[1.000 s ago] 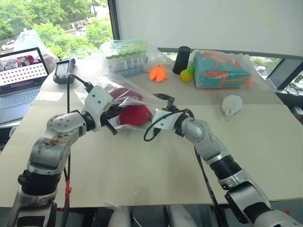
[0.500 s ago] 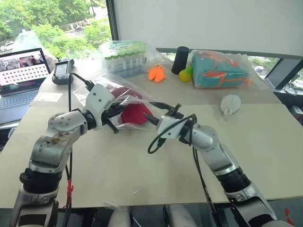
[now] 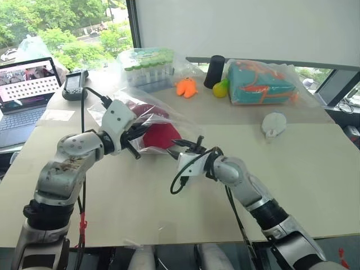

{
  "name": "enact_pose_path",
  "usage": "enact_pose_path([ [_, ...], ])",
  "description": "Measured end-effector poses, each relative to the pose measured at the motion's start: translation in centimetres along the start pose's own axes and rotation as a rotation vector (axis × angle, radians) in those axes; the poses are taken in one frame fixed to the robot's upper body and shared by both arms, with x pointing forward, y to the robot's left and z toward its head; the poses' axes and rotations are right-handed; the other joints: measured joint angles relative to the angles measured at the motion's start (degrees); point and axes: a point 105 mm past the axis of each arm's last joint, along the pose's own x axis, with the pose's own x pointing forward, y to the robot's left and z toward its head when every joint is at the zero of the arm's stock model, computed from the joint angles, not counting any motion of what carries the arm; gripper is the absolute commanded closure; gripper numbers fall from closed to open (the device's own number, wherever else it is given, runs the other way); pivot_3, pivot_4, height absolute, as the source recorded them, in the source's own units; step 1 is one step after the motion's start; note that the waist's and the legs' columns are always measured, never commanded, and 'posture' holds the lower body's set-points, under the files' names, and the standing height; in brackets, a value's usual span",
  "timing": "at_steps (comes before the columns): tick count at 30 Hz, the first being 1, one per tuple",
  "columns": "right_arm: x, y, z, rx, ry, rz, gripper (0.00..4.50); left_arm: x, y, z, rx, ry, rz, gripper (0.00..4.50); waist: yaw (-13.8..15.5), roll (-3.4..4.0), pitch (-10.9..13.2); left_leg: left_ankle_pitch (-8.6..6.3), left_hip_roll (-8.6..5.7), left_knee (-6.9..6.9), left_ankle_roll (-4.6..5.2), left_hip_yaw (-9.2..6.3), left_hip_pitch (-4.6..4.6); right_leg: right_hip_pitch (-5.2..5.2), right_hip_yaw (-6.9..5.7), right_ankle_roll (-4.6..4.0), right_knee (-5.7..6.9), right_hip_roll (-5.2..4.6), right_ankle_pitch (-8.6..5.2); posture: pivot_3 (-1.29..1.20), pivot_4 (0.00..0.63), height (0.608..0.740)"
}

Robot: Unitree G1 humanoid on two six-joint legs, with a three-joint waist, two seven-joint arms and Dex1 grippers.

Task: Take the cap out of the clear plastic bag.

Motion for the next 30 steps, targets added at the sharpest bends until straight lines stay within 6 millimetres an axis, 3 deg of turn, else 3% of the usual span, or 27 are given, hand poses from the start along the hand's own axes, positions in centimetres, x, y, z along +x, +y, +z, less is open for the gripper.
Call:
enact_pose_path([
  [5, 1.2, -0.4, -0.5, -0.013, 0.013, -0.008, 2.69, 0.0, -0.2, 0.2, 0.001, -0.001, -0.001, 4.50, 0.11, 0.00, 0.00, 0.00, 0.00, -0.01, 0.00, -0.01, -0.02, 0.00, -0.01, 0.00, -0.03, 0.00, 0.00, 0.00, 0.150, 0.740],
  [11, 1.9, 1.1, -1.4, -0.040, 0.043, 0.064, 2.69, 0.0, -0.3, 0.1, -0.006, -0.001, 0.002, 4.50, 0.14, 0.00, 0.00, 0.00, 0.00, -0.01, -0.01, -0.01, -0.03, 0.00, -0.01, -0.01, -0.02, -0.01, 0.00, 0.00, 0.150, 0.740],
  [22, 1.0, 2.0, -3.1, -0.065, 0.092, 0.133, 2.69, 0.1, -0.3, 0.1, -0.008, -0.003, 0.001, 4.50, -0.04, 0.00, 0.00, 0.00, 0.00, -0.01, -0.01, -0.01, -0.02, 0.00, -0.01, -0.01, -0.01, 0.00, 0.00, 0.00, 0.150, 0.740],
  [30, 4.1, 1.2, -2.8, -0.067, 0.131, 0.078, 2.69, 0.1, -0.3, 0.2, -0.010, -0.007, 0.001, 4.50, -0.67, 0.00, 0.00, 0.00, 0.00, 0.00, -0.01, -0.03, -0.02, -0.01, -0.01, -0.02, 0.01, 0.00, 0.01, 0.00, 0.150, 0.740],
])
